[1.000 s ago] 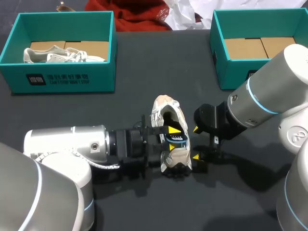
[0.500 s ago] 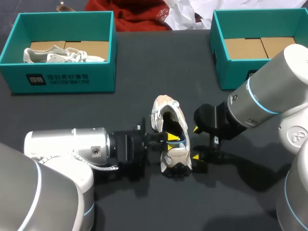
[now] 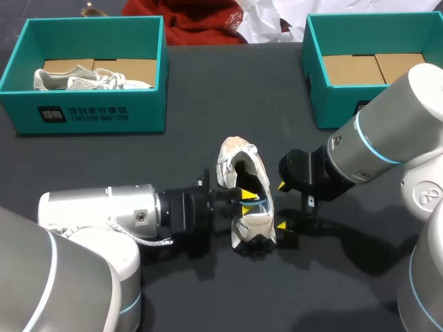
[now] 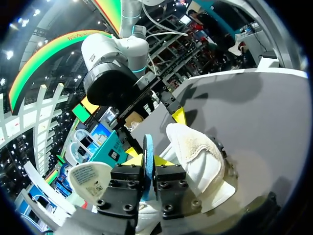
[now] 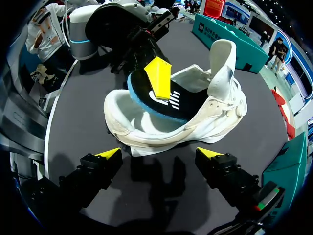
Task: Take the shoe out of the shoebox, open the shoe tongue, remove and reinsert the insole, then place the shoe into the shoebox
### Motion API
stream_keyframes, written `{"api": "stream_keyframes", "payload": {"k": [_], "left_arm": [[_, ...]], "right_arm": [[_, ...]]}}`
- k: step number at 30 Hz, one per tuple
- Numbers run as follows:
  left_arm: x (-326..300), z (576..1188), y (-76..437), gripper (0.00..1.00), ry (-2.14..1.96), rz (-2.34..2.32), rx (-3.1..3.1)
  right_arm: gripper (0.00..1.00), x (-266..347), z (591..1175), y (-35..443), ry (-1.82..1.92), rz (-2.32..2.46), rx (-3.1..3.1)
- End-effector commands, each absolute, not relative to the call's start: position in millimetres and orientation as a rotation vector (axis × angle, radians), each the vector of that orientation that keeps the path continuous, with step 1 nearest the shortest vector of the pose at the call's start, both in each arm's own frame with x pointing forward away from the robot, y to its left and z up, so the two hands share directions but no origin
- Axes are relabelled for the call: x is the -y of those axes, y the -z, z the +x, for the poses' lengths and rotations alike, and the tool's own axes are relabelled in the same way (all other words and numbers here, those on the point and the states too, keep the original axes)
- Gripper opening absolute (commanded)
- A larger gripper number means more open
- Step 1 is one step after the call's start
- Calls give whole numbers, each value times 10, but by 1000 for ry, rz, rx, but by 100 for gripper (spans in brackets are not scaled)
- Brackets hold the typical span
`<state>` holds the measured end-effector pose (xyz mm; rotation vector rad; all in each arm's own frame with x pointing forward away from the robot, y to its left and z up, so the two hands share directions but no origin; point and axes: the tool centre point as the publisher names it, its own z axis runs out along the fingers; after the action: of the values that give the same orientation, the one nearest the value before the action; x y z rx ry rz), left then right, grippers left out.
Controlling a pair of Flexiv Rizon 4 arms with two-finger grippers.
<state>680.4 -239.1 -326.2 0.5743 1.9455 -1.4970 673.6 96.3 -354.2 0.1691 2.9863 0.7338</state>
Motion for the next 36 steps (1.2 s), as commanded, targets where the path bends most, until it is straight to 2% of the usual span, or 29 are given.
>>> {"api": "stream_keyframes", "payload": {"k": [1,7,9,11,14,26,32,36], "left_arm": [[2354,6733,3165,34,1526,566,-1938],[2360,6630,3017,31,1585,567,-1928],[2368,6603,2991,27,1594,569,-1928],[2379,6597,2983,20,1587,577,-1928],[2408,6620,3015,0,1561,583,-1941],[2417,6766,3299,0,1462,591,-1995],[2362,6739,3236,0,1507,561,-2008],[2346,6688,3128,11,1549,553,-2020]], "right_arm": [[100,-965,6722,3552,-734,169,-2984],[100,-965,6722,3552,-734,169,-2984],[100,-965,6722,3552,-734,169,-2984],[100,-965,6722,3552,-734,169,-2984],[100,-965,6722,3552,-734,169,-2984],[100,-965,6722,3552,-734,169,-2984],[100,-965,6722,3552,-734,169,-2984],[100,-965,6722,3552,-734,169,-2984]]}}
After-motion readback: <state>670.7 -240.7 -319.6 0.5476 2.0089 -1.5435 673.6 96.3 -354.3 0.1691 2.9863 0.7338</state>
